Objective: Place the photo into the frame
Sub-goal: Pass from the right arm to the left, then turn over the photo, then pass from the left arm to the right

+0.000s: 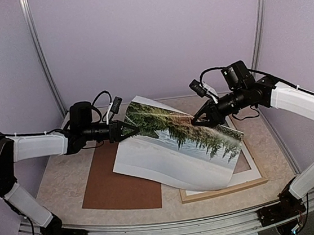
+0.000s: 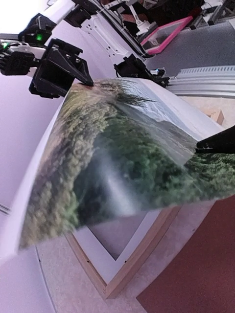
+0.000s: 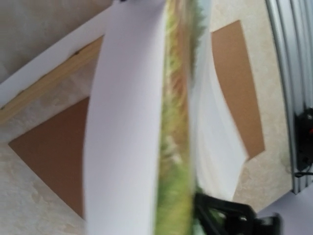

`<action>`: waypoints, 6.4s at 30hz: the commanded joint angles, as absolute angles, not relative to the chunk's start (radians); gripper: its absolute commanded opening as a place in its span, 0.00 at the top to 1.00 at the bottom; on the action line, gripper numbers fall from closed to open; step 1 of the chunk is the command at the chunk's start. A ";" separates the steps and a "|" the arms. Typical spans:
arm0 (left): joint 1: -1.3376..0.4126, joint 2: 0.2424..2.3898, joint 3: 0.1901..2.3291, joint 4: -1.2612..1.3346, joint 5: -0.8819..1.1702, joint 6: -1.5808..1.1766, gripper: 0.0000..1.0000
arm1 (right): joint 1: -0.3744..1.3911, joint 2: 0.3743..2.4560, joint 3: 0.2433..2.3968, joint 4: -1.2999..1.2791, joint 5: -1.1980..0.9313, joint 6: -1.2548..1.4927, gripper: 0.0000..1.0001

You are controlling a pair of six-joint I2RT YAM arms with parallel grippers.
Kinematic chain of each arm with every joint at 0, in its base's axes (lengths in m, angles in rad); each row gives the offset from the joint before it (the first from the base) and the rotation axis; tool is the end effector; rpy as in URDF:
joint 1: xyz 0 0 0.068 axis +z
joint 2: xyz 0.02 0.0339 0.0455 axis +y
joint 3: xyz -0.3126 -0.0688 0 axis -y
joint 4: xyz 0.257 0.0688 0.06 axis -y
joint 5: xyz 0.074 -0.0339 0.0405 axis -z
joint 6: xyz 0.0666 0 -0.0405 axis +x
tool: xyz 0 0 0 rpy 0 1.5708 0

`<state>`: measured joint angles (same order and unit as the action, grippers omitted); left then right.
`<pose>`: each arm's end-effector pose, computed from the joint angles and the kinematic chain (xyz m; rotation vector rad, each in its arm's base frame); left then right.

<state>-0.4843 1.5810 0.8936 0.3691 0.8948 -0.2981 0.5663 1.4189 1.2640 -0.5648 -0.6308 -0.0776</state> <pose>0.3030 -0.2181 0.2732 0.8279 1.8187 -1.3581 0.2591 0.2113 0.3579 -1.0433 2.0601 0.9737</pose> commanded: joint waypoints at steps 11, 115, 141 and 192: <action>-0.516 1.305 1.079 0.040 0.597 -0.242 1.00 | 0.513 1.401 1.406 -0.670 -0.339 0.057 0.22; -1.514 2.226 1.937 -0.724 -0.190 0.058 0.81 | 0.123 1.388 0.968 -0.614 -0.218 0.269 0.30; -1.466 1.900 1.527 -0.419 -0.480 -0.211 1.00 | 0.123 1.338 0.903 -0.575 -0.287 0.368 0.30; -1.287 1.713 1.419 -0.339 -0.388 -0.204 1.00 | -0.008 1.275 0.870 -0.598 -0.365 0.483 0.19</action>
